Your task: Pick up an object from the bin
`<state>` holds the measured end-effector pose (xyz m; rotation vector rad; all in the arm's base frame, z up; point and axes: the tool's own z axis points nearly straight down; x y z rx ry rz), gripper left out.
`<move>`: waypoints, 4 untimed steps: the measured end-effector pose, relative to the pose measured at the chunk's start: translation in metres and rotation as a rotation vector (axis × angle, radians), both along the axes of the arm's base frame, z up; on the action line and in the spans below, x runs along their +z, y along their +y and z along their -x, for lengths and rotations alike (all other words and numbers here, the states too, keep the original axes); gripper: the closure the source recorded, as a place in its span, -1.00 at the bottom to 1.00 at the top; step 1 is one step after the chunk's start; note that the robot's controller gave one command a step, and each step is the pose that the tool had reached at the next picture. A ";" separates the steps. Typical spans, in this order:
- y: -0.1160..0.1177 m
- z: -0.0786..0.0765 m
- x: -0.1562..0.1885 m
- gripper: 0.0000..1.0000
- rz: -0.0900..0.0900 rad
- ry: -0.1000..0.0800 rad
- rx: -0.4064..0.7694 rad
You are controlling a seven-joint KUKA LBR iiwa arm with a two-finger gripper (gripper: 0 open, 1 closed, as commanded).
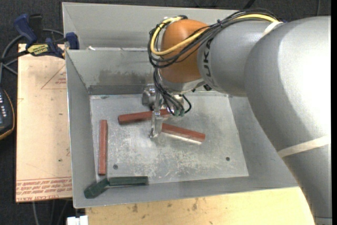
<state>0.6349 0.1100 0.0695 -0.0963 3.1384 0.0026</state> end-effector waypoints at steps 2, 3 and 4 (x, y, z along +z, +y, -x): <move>0.001 -0.002 0.040 1.00 -0.001 -0.005 0.001; 0.001 -0.004 0.071 1.00 -0.001 -0.005 0.001; 0.001 -0.006 0.125 1.00 -0.001 -0.008 0.002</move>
Offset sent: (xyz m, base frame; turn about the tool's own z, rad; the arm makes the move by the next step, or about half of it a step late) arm 0.0000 0.0000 0.0000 0.0000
